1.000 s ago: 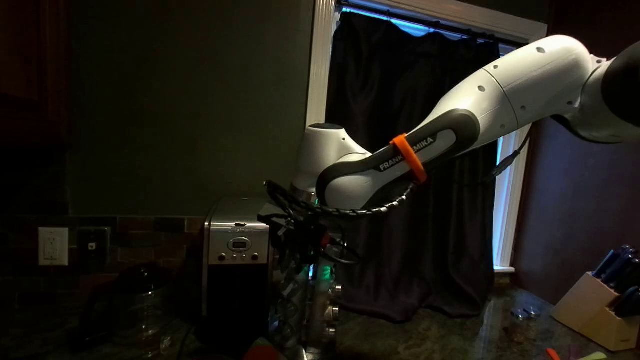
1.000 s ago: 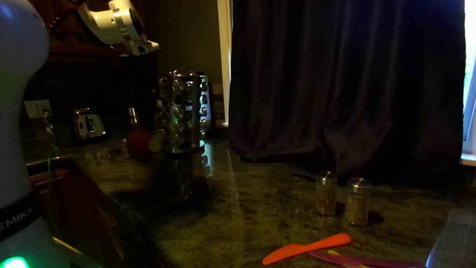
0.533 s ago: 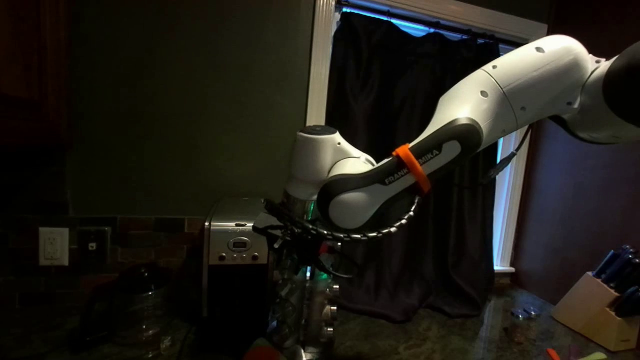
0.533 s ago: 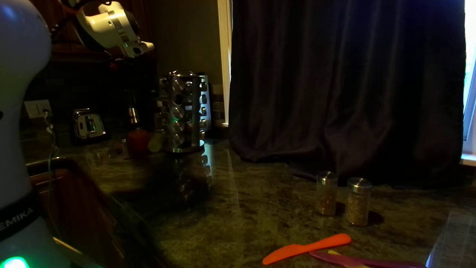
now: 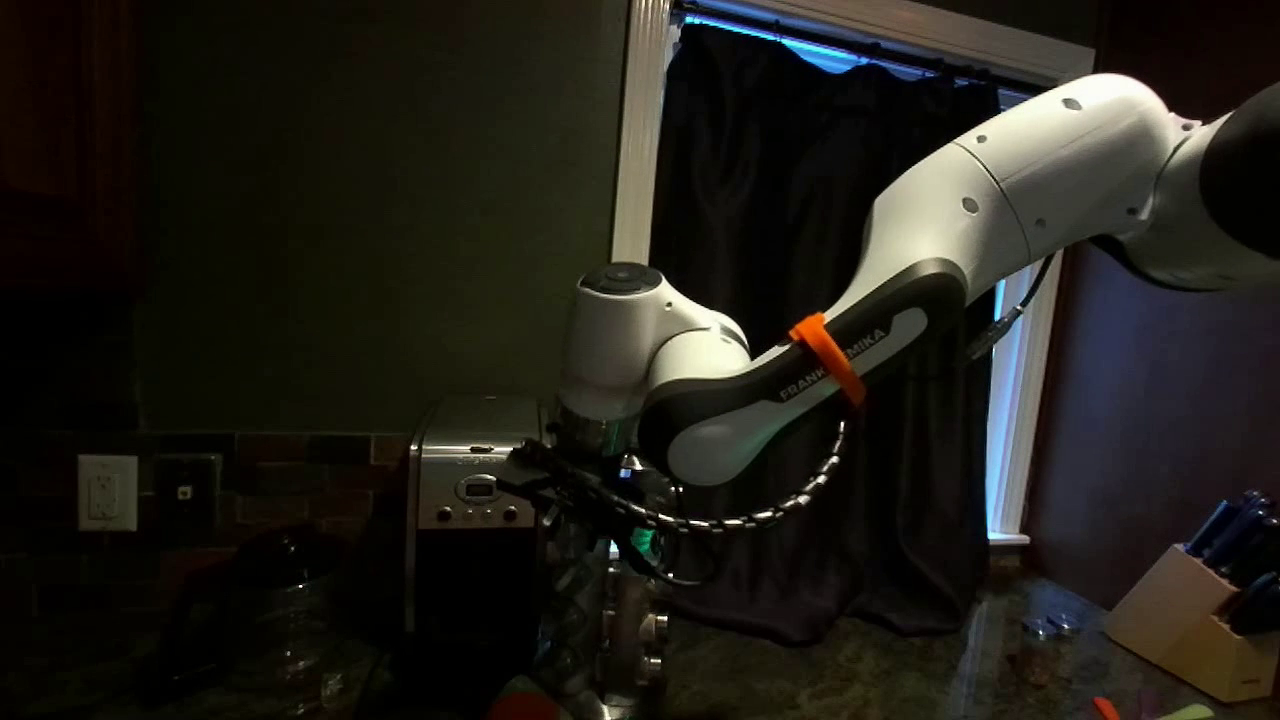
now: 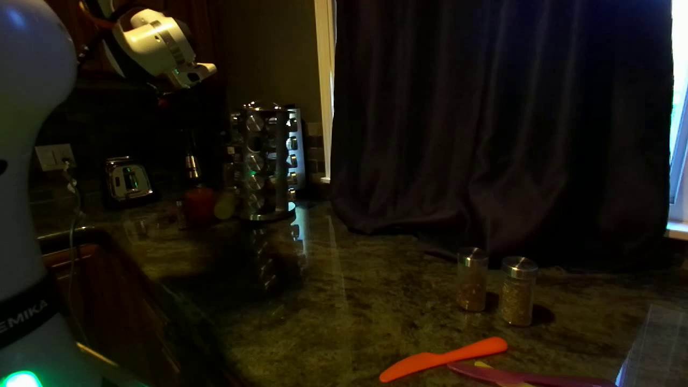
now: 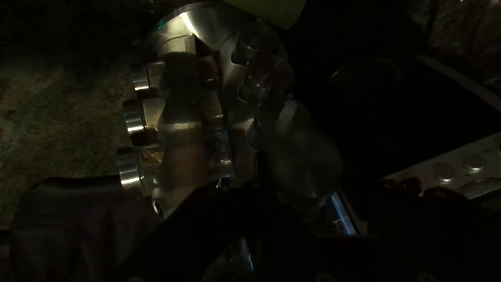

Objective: Remove one bottle from the rack

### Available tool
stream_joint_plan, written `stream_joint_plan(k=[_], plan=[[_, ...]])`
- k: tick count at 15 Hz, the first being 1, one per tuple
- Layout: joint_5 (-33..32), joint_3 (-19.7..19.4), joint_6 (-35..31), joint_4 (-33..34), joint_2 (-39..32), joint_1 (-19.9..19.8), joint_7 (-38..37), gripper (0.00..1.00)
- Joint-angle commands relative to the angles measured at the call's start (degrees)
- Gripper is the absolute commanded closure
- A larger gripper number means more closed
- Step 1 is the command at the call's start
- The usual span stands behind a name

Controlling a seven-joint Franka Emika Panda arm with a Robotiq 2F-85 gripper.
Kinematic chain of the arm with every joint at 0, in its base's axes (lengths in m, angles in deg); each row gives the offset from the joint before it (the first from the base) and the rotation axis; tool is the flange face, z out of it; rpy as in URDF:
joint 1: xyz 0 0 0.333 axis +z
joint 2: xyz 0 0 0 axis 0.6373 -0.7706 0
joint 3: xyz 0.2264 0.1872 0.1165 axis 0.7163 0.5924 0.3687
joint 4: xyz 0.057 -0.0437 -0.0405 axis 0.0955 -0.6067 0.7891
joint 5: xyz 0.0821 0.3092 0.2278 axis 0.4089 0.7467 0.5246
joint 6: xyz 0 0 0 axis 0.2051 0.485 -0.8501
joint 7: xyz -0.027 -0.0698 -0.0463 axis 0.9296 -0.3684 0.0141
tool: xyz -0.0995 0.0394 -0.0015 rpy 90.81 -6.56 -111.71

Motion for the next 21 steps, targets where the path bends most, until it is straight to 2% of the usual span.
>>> stream_joint_plan(k=[1,11,16,21], plan=[[-5.4,-0.5,2.4,0.6,-1.1,1.5,-4.3,0.76],[-18.9,-0.3,10.1,1.9,-3.2,1.6,-13.6,0.76],[-21.8,0.4,14.4,3.4,-4.5,1.1,-14.8,0.76],[-21.7,1.5,15.9,4.5,-5.9,1.3,-14.1,0.76]])
